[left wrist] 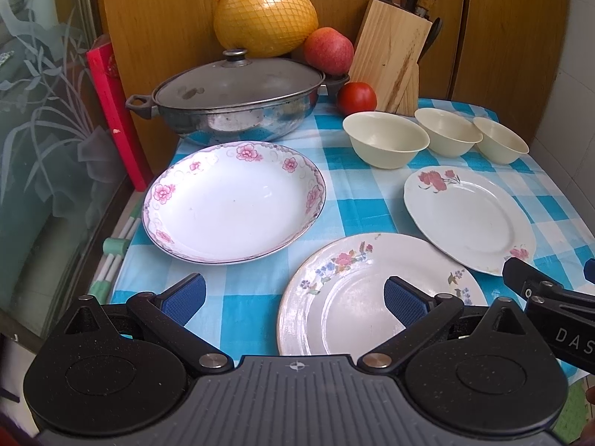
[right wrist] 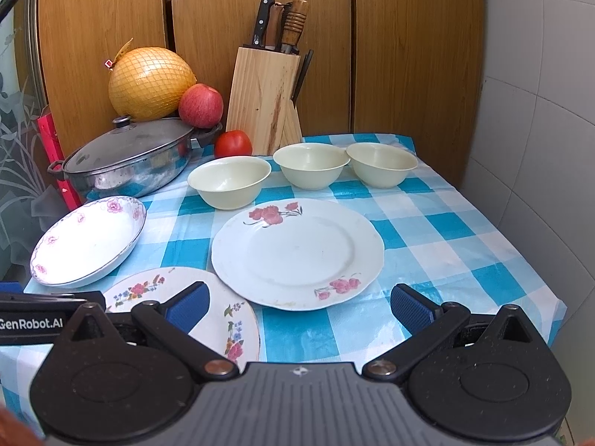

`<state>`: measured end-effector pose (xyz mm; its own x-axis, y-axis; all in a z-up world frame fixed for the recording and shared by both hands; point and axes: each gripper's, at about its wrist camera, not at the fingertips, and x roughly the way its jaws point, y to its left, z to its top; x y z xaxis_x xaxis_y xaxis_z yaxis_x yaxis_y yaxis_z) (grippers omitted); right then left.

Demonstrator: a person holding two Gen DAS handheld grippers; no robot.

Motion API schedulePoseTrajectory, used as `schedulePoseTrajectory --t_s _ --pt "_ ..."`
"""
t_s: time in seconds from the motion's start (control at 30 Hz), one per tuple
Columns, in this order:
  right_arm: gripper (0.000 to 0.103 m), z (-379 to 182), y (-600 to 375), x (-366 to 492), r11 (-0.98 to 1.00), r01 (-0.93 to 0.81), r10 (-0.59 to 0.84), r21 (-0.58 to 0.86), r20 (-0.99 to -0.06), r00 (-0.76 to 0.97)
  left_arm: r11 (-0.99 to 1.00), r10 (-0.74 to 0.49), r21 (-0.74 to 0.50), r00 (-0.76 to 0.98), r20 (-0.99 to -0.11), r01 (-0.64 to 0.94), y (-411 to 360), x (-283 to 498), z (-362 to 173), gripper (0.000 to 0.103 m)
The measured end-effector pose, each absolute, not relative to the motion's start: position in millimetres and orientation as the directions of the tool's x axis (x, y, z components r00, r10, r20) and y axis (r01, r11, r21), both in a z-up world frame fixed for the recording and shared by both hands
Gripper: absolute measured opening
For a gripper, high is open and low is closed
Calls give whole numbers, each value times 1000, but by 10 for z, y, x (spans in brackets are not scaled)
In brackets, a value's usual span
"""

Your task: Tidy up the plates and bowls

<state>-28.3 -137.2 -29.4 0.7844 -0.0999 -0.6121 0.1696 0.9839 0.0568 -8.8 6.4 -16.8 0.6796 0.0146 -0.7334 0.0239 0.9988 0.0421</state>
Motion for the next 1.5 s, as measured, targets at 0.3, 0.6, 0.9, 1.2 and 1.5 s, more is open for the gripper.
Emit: schedulePoseTrajectory --t_s 0.3,0.6,0.9,1.2,1.5 --pt "102 -349 -1381 -304 984 168 -92 58 -639 763 999 10 43 665 -747 33 92 -94 -214 103" --pt "102 -403 -1349 -299 987 144 -63 67 -666 743 997 -15 34 632 -775 65 66 -83 -290 103" --pt "96 -501 -1320 -284 987 99 20 127 -704 710 997 -16 35 602 -798 73 99 -68 -376 103" --pt "67 -627 -1353 -186 972 68 128 225 -748 651 997 -49 -7 534 -844 79 117 22 -522 101" --pt "58 -656 -1384 -65 960 48 184 276 -751 635 995 -41 13 515 -856 102 49 67 -592 99"
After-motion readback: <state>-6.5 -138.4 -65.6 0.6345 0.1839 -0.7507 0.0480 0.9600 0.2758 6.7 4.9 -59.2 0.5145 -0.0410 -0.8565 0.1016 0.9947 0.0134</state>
